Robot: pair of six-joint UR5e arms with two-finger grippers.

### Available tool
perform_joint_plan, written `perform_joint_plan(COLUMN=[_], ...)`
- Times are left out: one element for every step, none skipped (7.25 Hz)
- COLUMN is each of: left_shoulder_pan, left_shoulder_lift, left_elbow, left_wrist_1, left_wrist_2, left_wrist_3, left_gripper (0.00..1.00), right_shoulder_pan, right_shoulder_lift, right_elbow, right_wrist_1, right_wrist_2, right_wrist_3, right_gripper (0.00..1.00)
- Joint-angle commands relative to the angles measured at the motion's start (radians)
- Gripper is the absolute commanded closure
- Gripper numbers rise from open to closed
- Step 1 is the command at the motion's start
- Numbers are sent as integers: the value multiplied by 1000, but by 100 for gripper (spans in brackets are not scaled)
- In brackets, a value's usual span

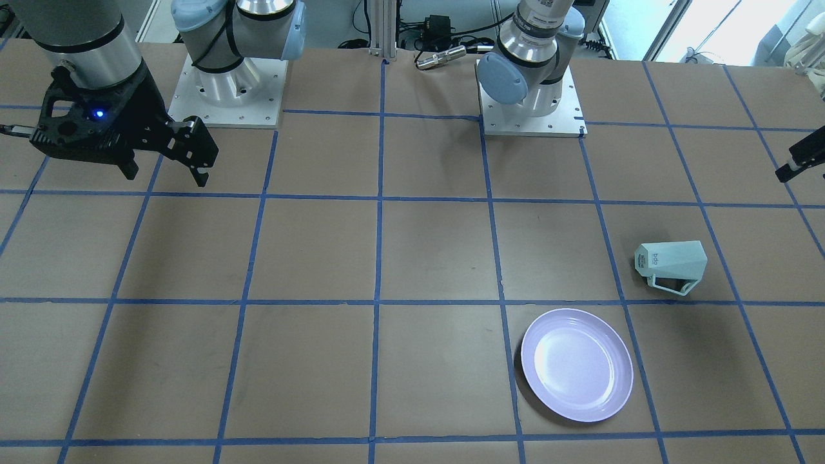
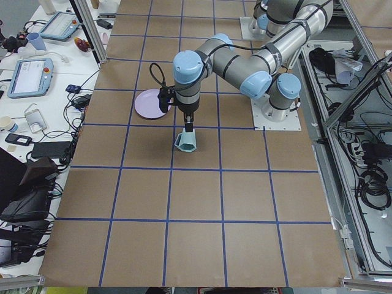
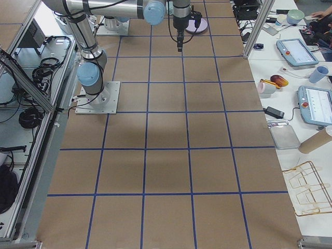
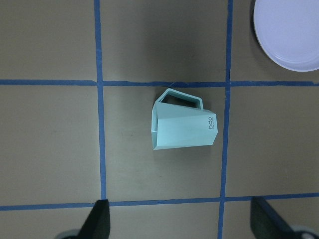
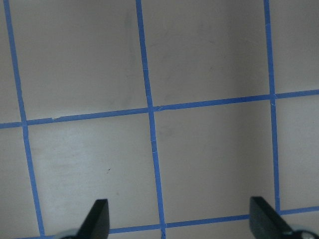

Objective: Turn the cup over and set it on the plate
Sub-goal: 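Move the left gripper outward and down beside the mint-green mug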

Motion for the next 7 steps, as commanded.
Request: perform_joint_plan(left_shoulder_pan=[30, 34, 36, 42, 53, 59, 82], left_shoulder_lift=[-72, -100, -121, -147, -175, -199, -226], left_elbow=[0, 0, 0, -1, -1, -1, -1], left_wrist_1=[-1, -1, 2, 2, 2, 1, 2], left_wrist_2=[-22, -25, -26, -50, -100, -104, -125], left_wrist_3=[15, 34, 35, 37, 37, 58, 106], left_gripper=[0, 0, 0, 0, 0, 0, 0], right_shoulder_pan=[0, 0, 0, 0, 0, 0, 0], right_shoulder_lift=[1, 1, 0, 1, 1, 1, 1], right_elbow=[0, 0, 0, 0, 0, 0, 0], right_wrist_1=[0, 0, 0, 0, 0, 0, 0], right_wrist_2=[1, 1, 1, 1, 1, 1, 1], right_wrist_3=[0, 0, 0, 0, 0, 0, 0], right_gripper=[0, 0, 0, 0, 0, 0, 0])
